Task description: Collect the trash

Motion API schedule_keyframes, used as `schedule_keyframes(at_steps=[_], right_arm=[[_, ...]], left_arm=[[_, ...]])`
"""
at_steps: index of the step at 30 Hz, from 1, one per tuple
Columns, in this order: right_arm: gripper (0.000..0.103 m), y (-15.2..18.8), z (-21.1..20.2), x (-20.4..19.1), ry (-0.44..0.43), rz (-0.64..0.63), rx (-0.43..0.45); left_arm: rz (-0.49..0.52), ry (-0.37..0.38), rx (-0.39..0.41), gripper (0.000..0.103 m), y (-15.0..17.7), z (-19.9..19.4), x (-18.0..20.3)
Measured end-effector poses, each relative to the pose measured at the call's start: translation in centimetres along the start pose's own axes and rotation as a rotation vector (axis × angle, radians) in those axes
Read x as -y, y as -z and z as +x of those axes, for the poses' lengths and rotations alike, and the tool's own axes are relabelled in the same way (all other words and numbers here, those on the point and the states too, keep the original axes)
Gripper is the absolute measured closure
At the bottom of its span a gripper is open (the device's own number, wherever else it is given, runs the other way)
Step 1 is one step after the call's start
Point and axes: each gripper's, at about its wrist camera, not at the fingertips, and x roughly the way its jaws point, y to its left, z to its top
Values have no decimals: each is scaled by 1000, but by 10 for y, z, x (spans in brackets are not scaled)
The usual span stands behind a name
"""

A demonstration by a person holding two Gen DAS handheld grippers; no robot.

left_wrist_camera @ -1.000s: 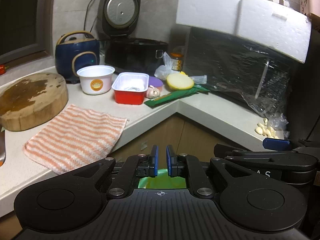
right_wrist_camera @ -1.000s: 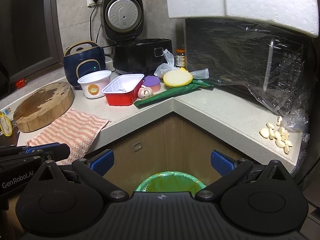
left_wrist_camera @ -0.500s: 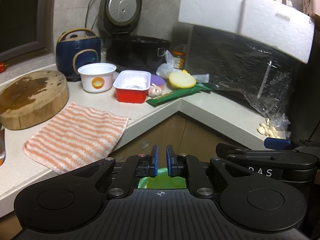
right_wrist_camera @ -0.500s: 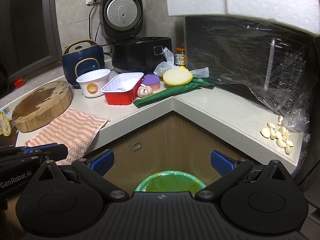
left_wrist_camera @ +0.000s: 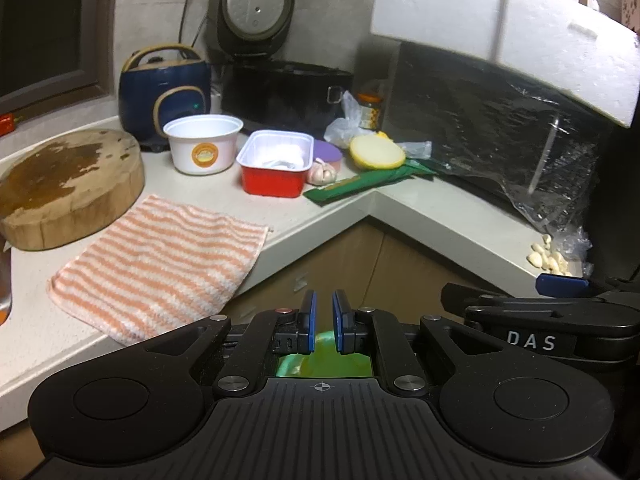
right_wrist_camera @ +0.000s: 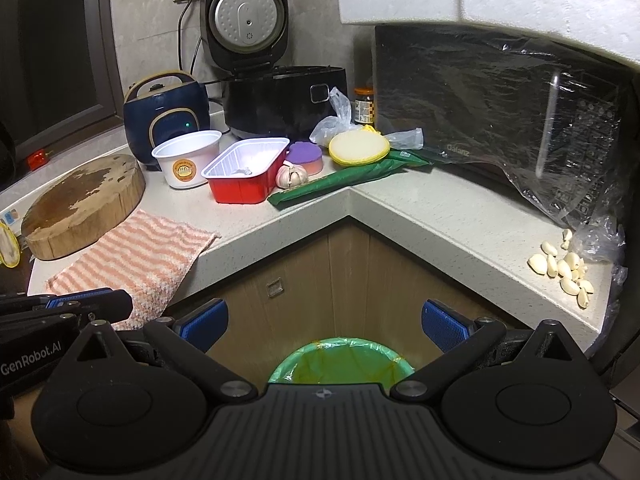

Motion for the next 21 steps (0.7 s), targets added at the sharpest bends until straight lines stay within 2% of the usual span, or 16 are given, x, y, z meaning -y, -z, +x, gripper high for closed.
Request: schedule_keyframes(at_steps=[9, 11, 13, 16, 17, 20, 21], right_arm=[[0, -17, 23, 3, 20, 5, -5], [0, -24, 31, 5, 18, 11, 2], [0, -30, 40, 5, 10, 10, 25], [0, -45, 62, -2, 49, -50, 27], [0, -50, 69, -5, 70, -68, 26], [0, -68, 91, -14, 80, -81, 28], [0, -74, 97, -18, 74, -86, 32]], left_arm=[[-39, -1, -9, 91, -33, 34, -25], [-54, 41, -7, 91, -48, 47, -34], [-95, 116, -16, 91, -67, 65, -49], [-201, 206, -53, 91, -95, 98, -79], [-224, 200, -52, 91, -103, 110, -88], [-211, 102, -16, 91, -123, 138, -107], [-204, 105, -3, 91, -128, 148, -114]])
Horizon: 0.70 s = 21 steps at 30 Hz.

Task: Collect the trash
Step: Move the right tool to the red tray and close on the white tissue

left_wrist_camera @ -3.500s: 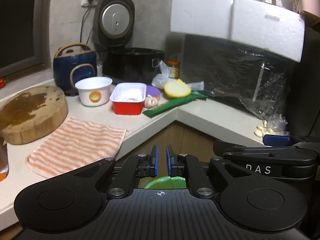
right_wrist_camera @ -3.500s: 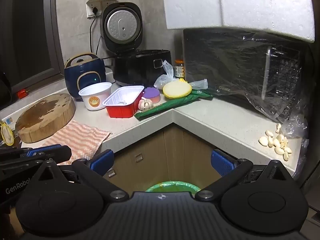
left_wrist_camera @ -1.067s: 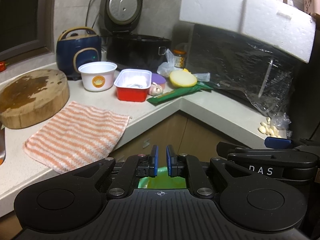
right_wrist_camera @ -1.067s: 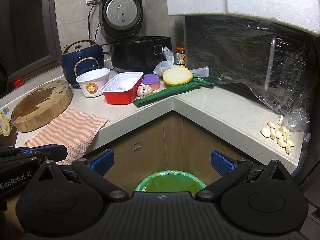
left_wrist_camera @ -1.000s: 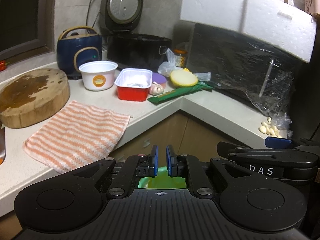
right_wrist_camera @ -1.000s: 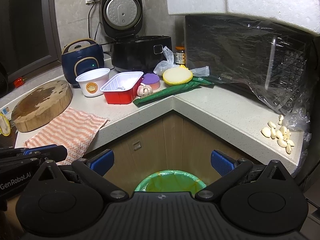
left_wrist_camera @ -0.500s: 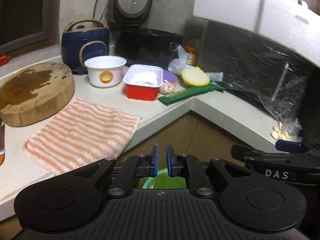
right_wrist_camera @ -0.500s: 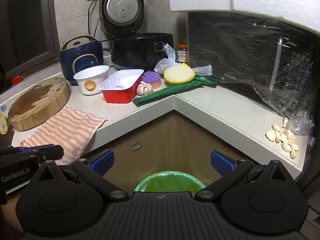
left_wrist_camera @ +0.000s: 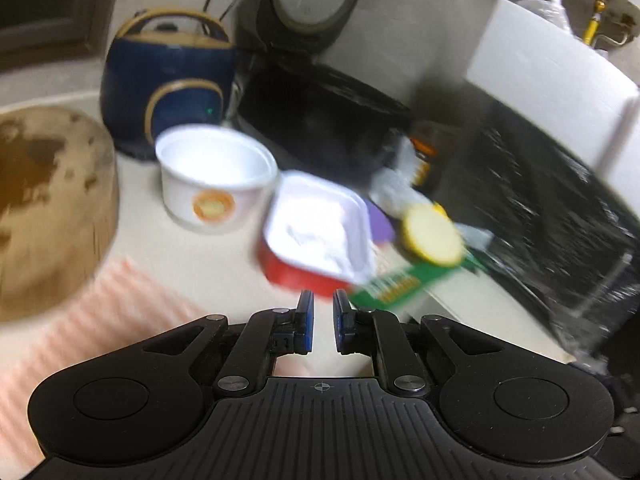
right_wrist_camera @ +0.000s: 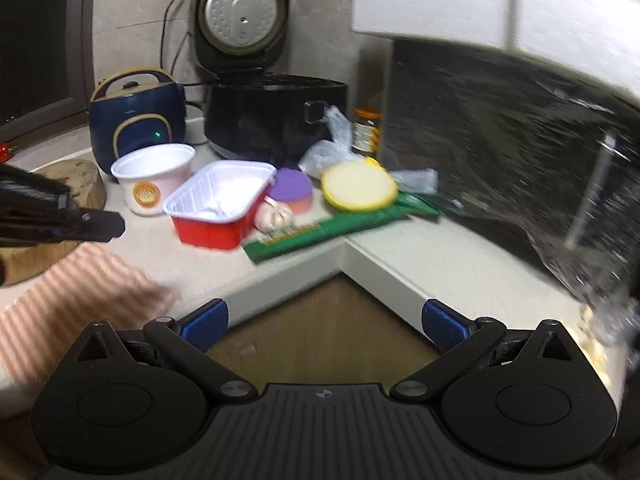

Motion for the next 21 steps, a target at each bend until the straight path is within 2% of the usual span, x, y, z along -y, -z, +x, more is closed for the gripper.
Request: schedule_keyframes(at_steps=[2, 4, 6, 9, 13, 18, 21], right_arm=[[0, -15, 15, -12, 20, -32, 18], [0, -30, 32, -25, 66, -76, 23], [0, -41, 46, -33, 96, -85, 5], [0, -50, 65, -37, 123, -77, -42], [0, -45, 81, -34, 174, -80, -104], [0, -44, 97, -12, 164, -35, -129], [0, -52, 103, 4, 58, 18, -104]], left_arm=[[-26, 11, 27, 91, -17, 21, -18], [-96, 32, 40, 91, -29, 40, -36], [-140, 52, 29, 90, -40, 64, -48], [-123, 26, -23, 89, -47, 97, -53], [-93, 2, -62, 89, -42, 124, -52], [-1, -16, -110, 89, -34, 154, -42], [4, -21, -122, 87, -30, 155, -40]])
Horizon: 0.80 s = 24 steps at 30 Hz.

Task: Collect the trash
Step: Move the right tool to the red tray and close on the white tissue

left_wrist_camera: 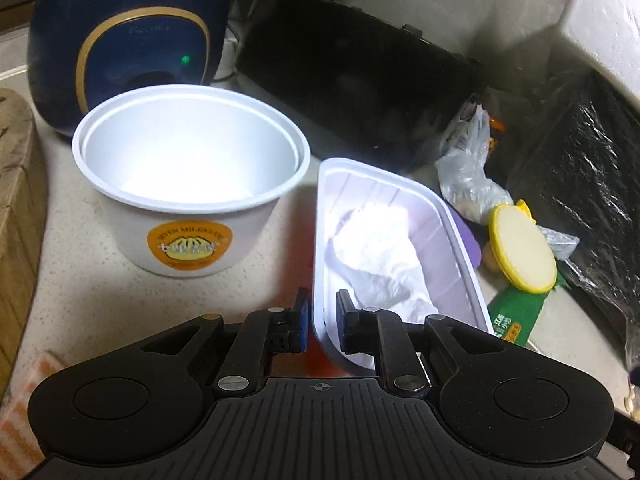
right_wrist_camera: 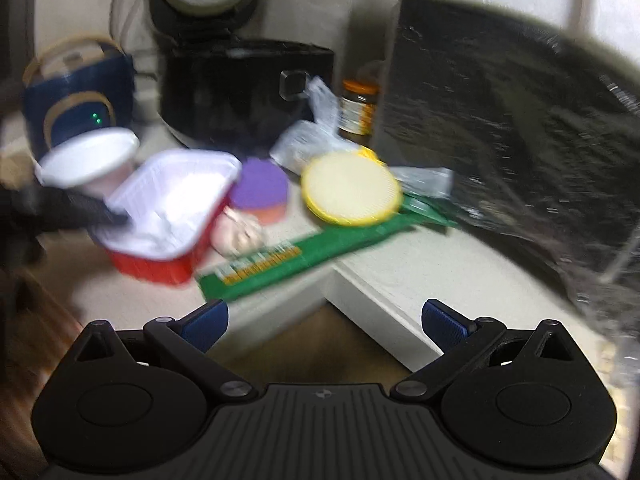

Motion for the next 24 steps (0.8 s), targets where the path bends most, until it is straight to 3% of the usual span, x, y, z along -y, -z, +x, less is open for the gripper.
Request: schedule_keyframes(at_steps=[4, 8, 10, 16, 18, 21, 24], right_arm=[[0, -8, 14, 6, -153, -26, -31], [0, -16, 11, -7, -165, -100, 50], [0, -25, 11, -12, -230, -109, 76], [1, -57, 38, -47, -332, -186, 35], [21, -65, 47, -64, -369, -236, 17], [40, -74, 64, -88, -463, -287, -58], [46, -78, 85, -116, -490, -347, -149]], left_arm=[[-4, 6, -24, 86, 8, -10, -1], [-25, 16, -43, 89, 13, -25, -12], [-50, 52, -51, 89, 14, -33, -21], [-140, 122, -46, 89, 15, -52, -44], [-185, 126, -21, 88, 14, -59, -54], [-240, 141, 17, 88, 13, -67, -67], [-266, 152, 33, 88, 12, -71, -76]])
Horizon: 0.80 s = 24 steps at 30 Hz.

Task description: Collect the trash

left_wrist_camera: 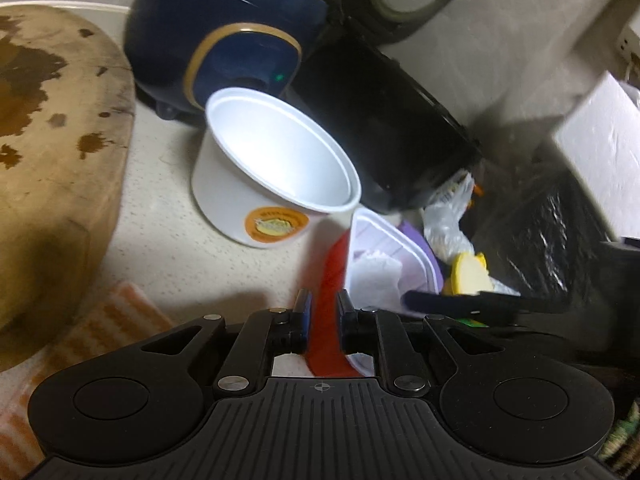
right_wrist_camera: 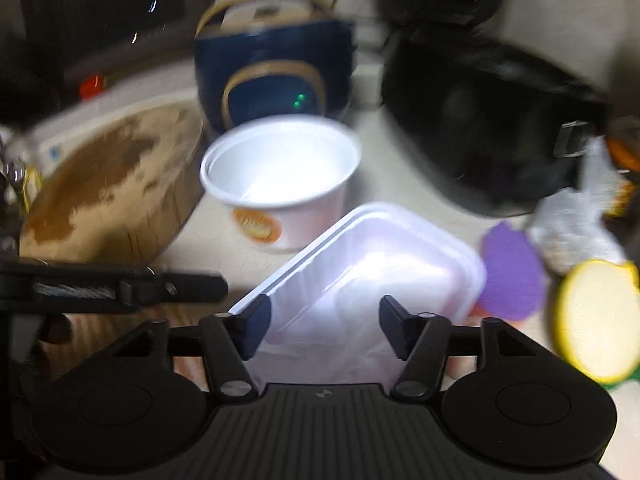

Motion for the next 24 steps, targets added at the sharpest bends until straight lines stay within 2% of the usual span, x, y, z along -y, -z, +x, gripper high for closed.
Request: schedule_keyframes(at_steps=[2, 5, 7, 10, 11, 13, 15, 18, 24], right_arm=[[46, -6, 23, -4, 35, 4, -75], [43, -8, 50, 2, 31, 66, -171], [43, -7, 58, 0, 68, 54, -184], [45, -7, 61, -3, 72, 40, -189], [50, -6, 61, -5, 77, 32, -191], [68, -6, 63, -8, 106, -4, -195], [98, -8, 59, -3, 85, 23, -188], [99, -10, 44, 12, -3, 135, -156], [100, -18, 1, 26, -75, 208, -51]], left_arm=[[-15, -6, 5, 88, -1, -1, -5], [-29, -7, 8, 88, -2, 0, -9], [-30, -5, 9, 88, -2, 0, -11], [-29, 1, 16, 88, -3, 0, -11], [-27, 1, 21, 88, -2, -2, -11], [-19, 3, 27, 88, -2, -6, -10], [-14, 3, 30, 88, -1, -8, -10], [-11, 0, 27, 88, 1, -10, -12], [27, -8, 31, 88, 0, -5, -3]])
